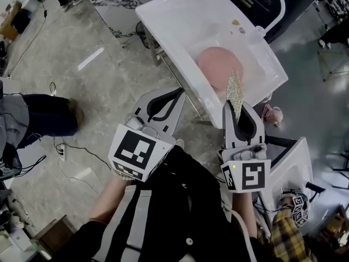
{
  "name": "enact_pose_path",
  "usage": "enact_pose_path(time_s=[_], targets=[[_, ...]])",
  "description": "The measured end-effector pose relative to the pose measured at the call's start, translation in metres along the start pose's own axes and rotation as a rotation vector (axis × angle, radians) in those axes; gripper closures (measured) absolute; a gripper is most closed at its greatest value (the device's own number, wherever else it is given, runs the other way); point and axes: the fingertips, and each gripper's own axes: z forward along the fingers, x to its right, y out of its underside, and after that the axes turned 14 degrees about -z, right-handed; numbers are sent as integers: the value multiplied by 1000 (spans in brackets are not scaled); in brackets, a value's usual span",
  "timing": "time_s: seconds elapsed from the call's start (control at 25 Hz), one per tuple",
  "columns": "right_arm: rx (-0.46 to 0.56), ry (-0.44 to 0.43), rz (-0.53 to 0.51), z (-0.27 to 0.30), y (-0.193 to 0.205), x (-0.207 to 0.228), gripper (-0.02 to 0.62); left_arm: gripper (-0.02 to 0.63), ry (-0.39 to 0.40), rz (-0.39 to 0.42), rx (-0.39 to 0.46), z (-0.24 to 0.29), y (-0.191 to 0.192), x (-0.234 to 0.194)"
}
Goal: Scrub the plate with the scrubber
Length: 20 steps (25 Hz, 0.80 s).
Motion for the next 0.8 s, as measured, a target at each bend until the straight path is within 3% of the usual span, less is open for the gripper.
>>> enact_pose_path(time_s=[0.8], targets=[[0,118,14,-26,29,59,523,606,79,44,-15,49,1,37]])
